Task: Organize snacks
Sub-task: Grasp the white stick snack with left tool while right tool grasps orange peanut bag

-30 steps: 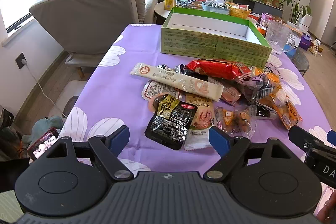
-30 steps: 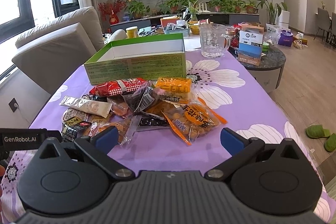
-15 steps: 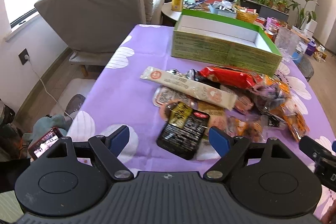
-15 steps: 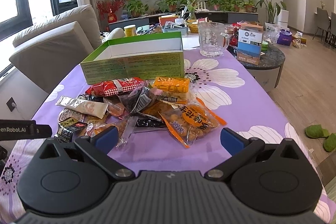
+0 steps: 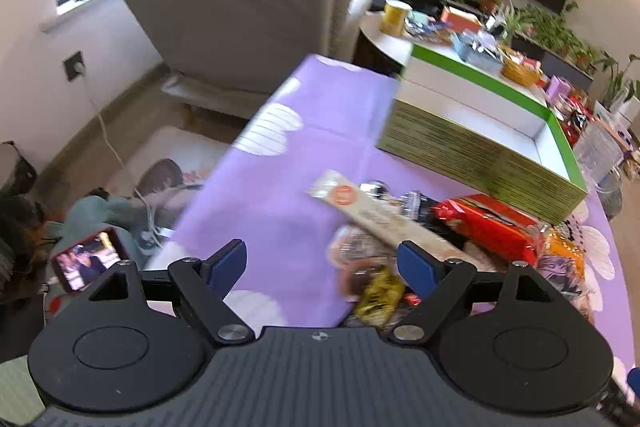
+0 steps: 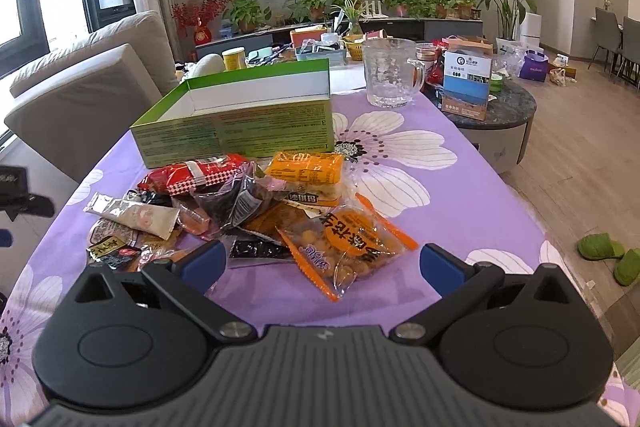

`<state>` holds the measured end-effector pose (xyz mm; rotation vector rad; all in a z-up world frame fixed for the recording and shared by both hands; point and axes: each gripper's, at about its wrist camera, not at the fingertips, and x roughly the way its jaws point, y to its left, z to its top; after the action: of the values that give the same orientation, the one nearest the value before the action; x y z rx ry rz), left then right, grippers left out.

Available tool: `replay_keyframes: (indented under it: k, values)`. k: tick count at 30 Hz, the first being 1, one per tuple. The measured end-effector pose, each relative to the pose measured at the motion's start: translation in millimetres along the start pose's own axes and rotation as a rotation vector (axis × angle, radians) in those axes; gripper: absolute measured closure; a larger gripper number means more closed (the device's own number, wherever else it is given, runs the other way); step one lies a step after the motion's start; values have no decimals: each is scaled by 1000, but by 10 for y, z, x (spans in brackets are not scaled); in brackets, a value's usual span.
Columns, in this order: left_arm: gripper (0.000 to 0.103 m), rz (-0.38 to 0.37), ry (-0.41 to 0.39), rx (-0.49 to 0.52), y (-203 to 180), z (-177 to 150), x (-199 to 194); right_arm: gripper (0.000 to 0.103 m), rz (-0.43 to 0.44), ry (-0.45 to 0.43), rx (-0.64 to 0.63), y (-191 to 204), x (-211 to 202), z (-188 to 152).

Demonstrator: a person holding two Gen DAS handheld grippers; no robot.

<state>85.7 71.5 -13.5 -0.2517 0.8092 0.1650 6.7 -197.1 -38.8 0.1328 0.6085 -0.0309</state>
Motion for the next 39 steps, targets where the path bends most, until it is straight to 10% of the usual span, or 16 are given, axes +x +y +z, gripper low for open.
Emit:
replay_keyframes:
  k: [12,23,28,39]
  values:
    - [22,105,123,-36,-473,167,712,35,0,-14,-113,-22,146,65]
    - [23,46,163,-104,-461,223,899,35,88,61,-186,-229,567,109]
    - [76,26,98,-23,-573,234,862,35,135,115,-176,-336,759,177]
    - [92,-86,55,14,-486,193,617,35,178,144,-168,-303,881,156]
